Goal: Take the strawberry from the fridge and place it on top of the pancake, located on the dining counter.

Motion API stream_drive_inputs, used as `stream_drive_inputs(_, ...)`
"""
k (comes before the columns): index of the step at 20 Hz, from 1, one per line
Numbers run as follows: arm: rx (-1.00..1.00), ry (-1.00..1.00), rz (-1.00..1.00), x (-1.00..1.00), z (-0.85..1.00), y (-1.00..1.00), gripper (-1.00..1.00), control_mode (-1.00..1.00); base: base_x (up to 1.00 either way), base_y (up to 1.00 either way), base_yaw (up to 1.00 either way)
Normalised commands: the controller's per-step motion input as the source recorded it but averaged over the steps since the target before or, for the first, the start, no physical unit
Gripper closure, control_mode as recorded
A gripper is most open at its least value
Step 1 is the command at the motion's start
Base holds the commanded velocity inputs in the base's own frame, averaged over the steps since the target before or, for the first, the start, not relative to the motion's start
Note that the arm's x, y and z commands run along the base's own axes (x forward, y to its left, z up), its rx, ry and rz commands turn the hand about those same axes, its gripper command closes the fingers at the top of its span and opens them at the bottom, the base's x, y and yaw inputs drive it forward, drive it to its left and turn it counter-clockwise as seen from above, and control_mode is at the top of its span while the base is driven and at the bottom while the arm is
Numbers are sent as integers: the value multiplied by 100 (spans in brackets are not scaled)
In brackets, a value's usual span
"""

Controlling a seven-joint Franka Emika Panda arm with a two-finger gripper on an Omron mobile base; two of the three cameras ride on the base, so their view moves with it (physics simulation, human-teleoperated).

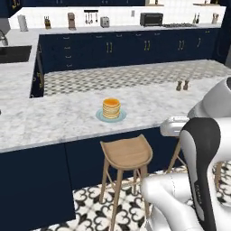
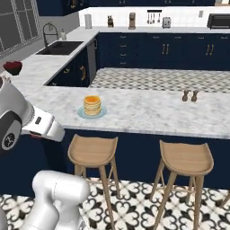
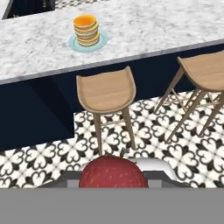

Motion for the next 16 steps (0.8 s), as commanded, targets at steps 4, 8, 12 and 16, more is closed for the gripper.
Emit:
stream_drive_inputs(4, 0, 0, 0, 0, 0, 0, 100, 100, 86, 0, 17)
stream_drive_inputs(8, 0, 0, 0, 0, 0, 0, 100, 100, 96, -2, 23)
stream_drive_inputs(12, 0, 0, 0, 0, 0, 0, 100, 100, 100, -9, 37)
stream_drive_inputs(16, 0, 0, 0, 0, 0, 0, 100, 100, 94, 1, 36)
